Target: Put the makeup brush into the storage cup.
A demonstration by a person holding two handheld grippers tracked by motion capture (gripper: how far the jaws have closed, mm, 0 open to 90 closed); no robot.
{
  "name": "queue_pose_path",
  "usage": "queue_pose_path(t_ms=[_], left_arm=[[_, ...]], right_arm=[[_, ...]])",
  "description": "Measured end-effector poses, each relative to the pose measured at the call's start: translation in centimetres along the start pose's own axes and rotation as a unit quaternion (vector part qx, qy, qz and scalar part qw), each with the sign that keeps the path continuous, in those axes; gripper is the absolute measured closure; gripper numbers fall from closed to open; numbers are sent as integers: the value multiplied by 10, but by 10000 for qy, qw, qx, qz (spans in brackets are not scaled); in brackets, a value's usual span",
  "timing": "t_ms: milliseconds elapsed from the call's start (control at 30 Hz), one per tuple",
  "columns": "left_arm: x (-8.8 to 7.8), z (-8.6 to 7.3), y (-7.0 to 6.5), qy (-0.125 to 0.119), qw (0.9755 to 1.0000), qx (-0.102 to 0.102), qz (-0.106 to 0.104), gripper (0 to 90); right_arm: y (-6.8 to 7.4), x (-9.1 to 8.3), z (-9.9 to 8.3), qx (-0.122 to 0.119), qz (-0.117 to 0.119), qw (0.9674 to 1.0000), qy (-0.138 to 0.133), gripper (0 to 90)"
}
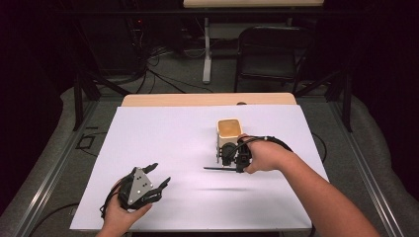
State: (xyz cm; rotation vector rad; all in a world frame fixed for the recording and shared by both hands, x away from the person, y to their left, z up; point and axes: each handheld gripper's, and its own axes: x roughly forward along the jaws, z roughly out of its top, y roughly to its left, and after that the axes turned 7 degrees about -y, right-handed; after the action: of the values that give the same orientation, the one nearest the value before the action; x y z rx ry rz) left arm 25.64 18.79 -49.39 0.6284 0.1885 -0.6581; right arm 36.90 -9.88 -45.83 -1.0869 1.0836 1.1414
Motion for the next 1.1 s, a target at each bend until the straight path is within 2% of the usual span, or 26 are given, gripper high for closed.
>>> queue_pose_path(t_ms=[33, 233, 300, 367, 400, 433, 467, 600, 733, 800, 900, 933, 967, 1000, 1033, 1100], left_arm=[[1, 3, 2, -4, 9998, 168, 76, 395], [3, 6, 8, 38, 9990, 409, 179, 421], [4, 8, 10, 124, 9978, 610, 230, 444], [4, 10, 10, 227, 9950, 929, 285, 457], [5, 11, 10, 272, 9928, 1122, 319, 461], [5, 13, 9, 318, 9895, 1369, 343, 461], [6, 14, 8, 364, 9875, 1496, 348, 461], [9, 18, 2, 599, 9764, 2031, 418, 460], [13, 21, -7, 821, 9595, 2650, 482, 466], [16, 21, -12, 875, 9535, 2841, 502, 471], [20, 23, -18, 904, 9470, 3032, 550, 469], [20, 24, -20, 897, 9452, 3084, 595, 462], [21, 24, -22, 912, 9423, 3158, 638, 457], [23, 25, -25, 898, 9395, 3235, 680, 453], [23, 26, -27, 887, 9351, 3350, 744, 442], [26, 26, -32, 866, 9281, 3532, 804, 429]], right_arm=[[0, 0, 0, 85, -12, 10000, 8, 840], [-1, -2, 2, 151, 29, 9999, -4, 840], [-1, -2, 2, 174, 40, 9998, 2, 840], [-2, -3, 3, 223, 58, 9997, 0, 840], [-2, -4, 3, 234, 60, 9997, -4, 840], [-3, -4, 4, 239, 69, 9997, -13, 840], [-3, -5, 4, 262, 76, 9996, -18, 839], [-5, -5, 5, 301, 93, 9995, -25, 840], [-6, -7, 6, 394, 99, 9992, -7, 839], [-6, -8, 7, 398, 98, 9992, -14, 840], [-7, -8, 10, 397, 99, 9992, -10, 840], [-8, -10, 11, 403, 119, 9991, 83, 839], [-8, -10, 12, 429, 104, 9990, -1, 840], [-8, -11, 13, 431, 108, 9990, 33, 840], [-8, -11, 14, 435, 111, 9990, 22, 840], [-8, -12, 15, 437, 101, 9990, -15, 840]])
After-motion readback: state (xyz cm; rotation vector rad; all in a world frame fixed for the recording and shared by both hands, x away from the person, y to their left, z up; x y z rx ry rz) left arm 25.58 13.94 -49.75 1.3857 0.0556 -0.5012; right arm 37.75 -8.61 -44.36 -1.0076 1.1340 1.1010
